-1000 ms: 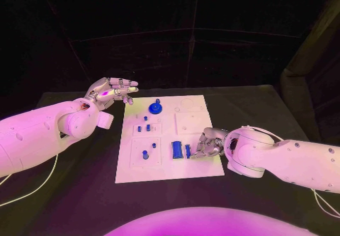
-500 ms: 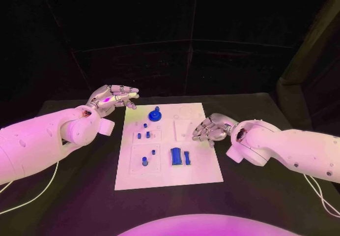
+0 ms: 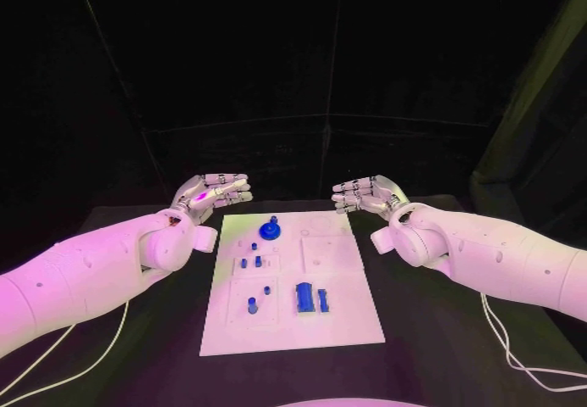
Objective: Assemble the parts on the task board
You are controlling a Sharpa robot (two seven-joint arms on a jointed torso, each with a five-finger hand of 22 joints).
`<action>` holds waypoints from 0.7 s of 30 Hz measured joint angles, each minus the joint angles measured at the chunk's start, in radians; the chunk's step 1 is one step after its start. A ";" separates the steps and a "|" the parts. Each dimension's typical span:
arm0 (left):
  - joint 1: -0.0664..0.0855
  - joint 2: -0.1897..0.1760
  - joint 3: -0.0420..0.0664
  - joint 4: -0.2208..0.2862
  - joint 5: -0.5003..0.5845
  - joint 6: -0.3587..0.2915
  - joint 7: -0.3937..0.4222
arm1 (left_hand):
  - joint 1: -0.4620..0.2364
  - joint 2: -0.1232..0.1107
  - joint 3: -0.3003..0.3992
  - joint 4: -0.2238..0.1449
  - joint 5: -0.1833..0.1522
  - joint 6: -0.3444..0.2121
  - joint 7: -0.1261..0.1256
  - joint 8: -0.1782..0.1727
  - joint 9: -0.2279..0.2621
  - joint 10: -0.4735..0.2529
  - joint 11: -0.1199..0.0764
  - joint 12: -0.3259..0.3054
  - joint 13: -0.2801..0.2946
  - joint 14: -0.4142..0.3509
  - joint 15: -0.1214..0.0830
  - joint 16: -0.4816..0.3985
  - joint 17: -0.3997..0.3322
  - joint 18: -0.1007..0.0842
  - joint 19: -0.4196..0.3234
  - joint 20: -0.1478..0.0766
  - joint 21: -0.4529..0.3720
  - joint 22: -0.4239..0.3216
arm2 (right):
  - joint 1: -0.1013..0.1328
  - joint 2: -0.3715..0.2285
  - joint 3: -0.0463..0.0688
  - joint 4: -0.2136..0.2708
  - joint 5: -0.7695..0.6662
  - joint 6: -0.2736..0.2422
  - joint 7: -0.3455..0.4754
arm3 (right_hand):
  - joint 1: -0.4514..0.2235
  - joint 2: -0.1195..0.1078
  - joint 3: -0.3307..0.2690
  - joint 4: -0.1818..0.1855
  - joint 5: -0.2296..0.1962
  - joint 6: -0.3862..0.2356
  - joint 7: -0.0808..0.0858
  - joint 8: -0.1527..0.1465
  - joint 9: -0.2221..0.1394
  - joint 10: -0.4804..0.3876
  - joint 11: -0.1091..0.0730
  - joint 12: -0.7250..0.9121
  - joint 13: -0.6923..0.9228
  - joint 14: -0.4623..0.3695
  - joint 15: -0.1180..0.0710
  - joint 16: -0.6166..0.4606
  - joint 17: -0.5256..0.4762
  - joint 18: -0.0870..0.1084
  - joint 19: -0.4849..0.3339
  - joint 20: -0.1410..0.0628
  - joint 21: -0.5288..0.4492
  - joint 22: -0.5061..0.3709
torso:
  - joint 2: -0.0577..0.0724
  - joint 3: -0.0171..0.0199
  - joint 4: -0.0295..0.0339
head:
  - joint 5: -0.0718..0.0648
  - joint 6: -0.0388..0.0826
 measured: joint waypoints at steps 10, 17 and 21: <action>-0.029 0.065 0.000 -0.068 0.049 -0.053 0.023 | -0.028 0.027 -0.045 0.002 -0.010 -0.029 -0.009 -0.038 -0.008 -0.055 0.000 -0.049 -0.007 -0.036 0.006 -0.072 -0.030 0.000 -0.048 -0.005 -0.032 -0.054 | 0.000 0.082 0.001 -0.120 0.081 0.056 0.080 | -0.092 0.011 0.010 -0.058 -0.032 -0.002 -0.006 -0.006 -0.052 0.015 -0.024 -0.005 -0.092 0.133 -0.055 -0.002 -0.060 0.000 0.132 -0.054 -0.017 -0.037 | -0.018 0.0117 0.0036 | 0.018 0.047; -0.034 0.044 0.006 -0.020 0.046 -0.072 0.021 | -0.341 0.064 -0.110 0.008 -0.062 -0.255 -0.047 -0.091 -0.047 -0.295 -0.045 -0.097 -0.044 -0.262 -0.034 -0.109 -0.072 -0.023 -0.225 -0.073 -0.075 -0.112 | -0.006 0.055 0.002 -0.066 0.086 0.036 0.079 | -0.442 -0.050 0.069 -0.034 -0.069 -0.232 -0.052 -0.046 -0.114 -0.247 -0.059 -0.049 -0.133 -0.162 -0.111 -0.054 -0.123 -0.024 -0.136 -0.101 -0.071 -0.090 | -0.016 0.0157 0.0061 | 0.029 0.066; -0.043 0.018 0.017 0.053 0.043 -0.116 0.022 | -0.486 0.072 -0.141 0.009 -0.071 -0.360 -0.065 -0.100 -0.056 -0.407 -0.066 -0.106 -0.053 -0.367 -0.052 -0.128 -0.082 -0.038 -0.308 -0.104 -0.082 -0.139 | -0.013 0.027 0.006 0.019 0.104 -0.005 0.083 | -0.600 -0.066 0.089 -0.027 -0.109 -0.336 -0.074 -0.054 -0.129 -0.365 -0.088 -0.057 -0.143 -0.296 -0.125 -0.064 -0.138 -0.040 -0.257 -0.123 -0.095 -0.102 | -0.013 0.0227 0.0101 | 0.042 0.087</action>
